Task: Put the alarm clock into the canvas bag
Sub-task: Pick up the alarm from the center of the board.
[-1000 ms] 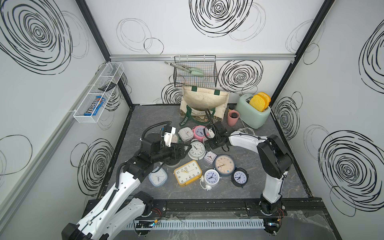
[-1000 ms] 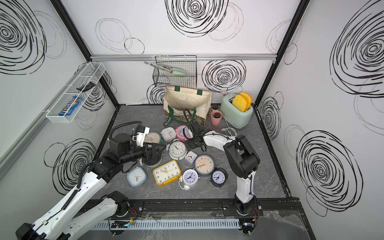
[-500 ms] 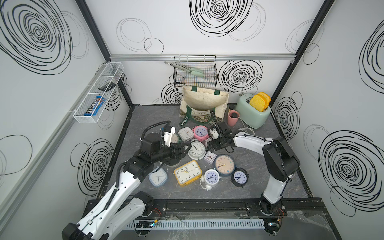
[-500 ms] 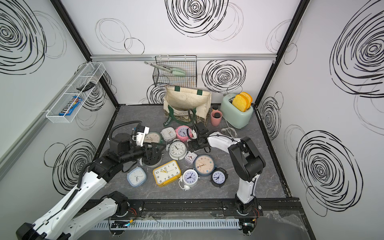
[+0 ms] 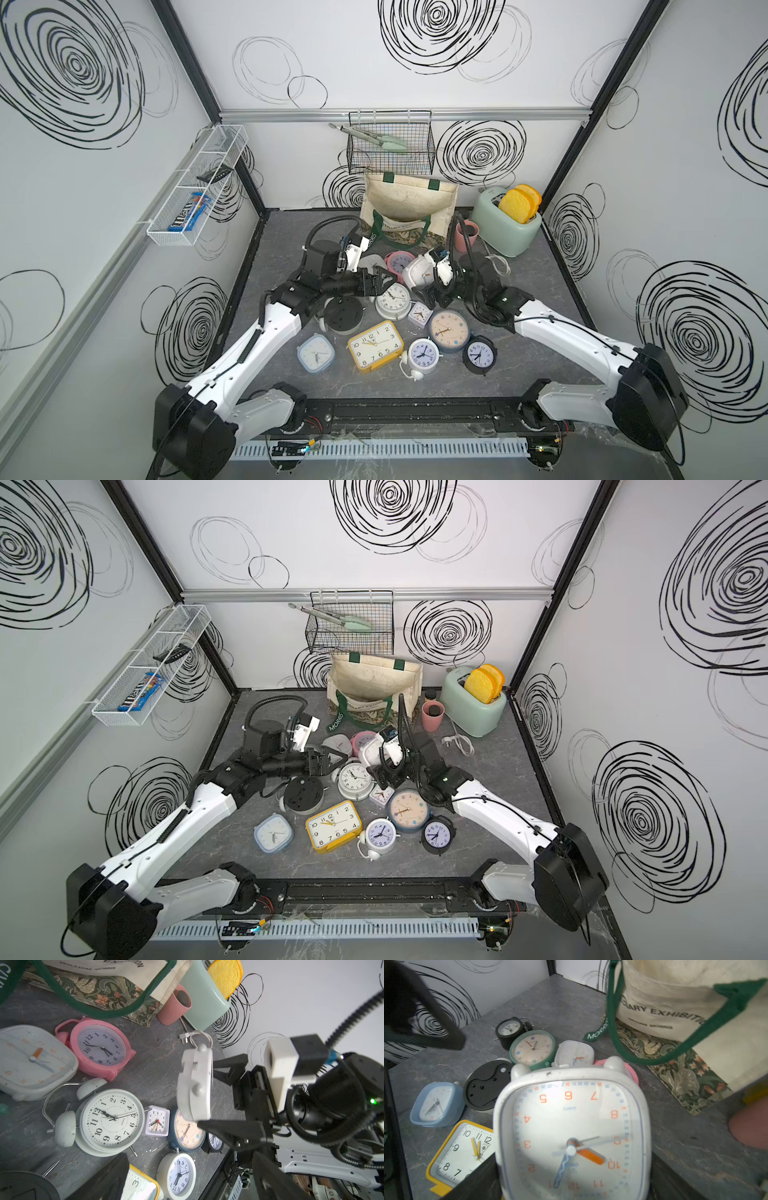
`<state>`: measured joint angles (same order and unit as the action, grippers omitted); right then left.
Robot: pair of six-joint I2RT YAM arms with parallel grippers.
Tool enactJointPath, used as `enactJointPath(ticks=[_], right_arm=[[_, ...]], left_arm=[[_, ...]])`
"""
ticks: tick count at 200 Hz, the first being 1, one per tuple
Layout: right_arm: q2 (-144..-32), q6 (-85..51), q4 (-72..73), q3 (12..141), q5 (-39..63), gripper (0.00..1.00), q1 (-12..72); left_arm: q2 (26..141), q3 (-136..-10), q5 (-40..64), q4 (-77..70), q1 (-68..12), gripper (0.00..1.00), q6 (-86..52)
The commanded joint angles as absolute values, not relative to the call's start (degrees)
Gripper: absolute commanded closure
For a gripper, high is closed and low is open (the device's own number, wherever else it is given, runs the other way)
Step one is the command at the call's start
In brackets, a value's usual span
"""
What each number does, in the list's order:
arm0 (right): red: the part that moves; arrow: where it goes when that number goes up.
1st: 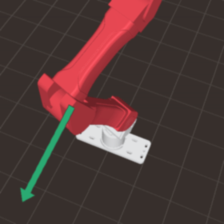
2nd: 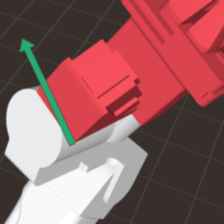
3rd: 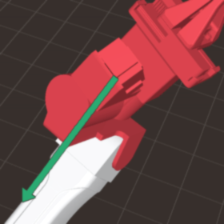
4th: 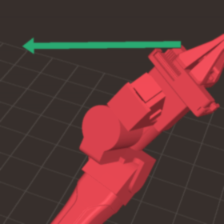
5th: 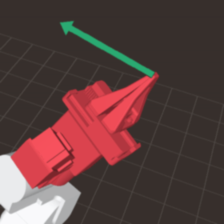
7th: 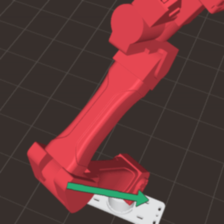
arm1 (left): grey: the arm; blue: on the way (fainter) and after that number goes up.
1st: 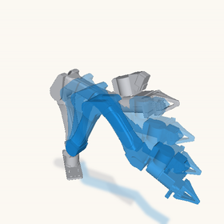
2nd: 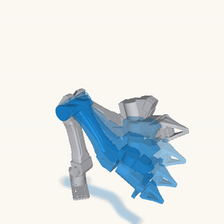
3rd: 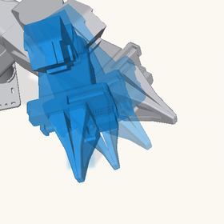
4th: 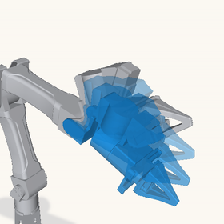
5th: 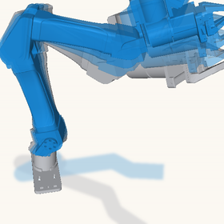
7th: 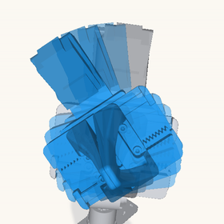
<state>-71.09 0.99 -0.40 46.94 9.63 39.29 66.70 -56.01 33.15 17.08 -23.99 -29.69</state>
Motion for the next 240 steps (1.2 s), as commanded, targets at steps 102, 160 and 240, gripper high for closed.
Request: enactJointPath(ticks=[102, 160, 240], right_arm=[[-64.2, 8.0, 9.1, 43.4, 12.7, 0.34, 43.0], [-64.1, 8.5, 9.6, 42.6, 12.3, 0.34, 44.3], [-63.1, 7.3, 11.0, 41.7, 12.5, 0.29, 45.1]], left_arm=[[76.9, -66.2, 30.7, 22.1, -31.4, 0.11, -24.3], [77.9, -65.8, 33.0, 18.6, -31.3, 0.37, -30.7], [77.1, -64.0, 32.6, 18.0, -31.3, 0.75, -32.9]])
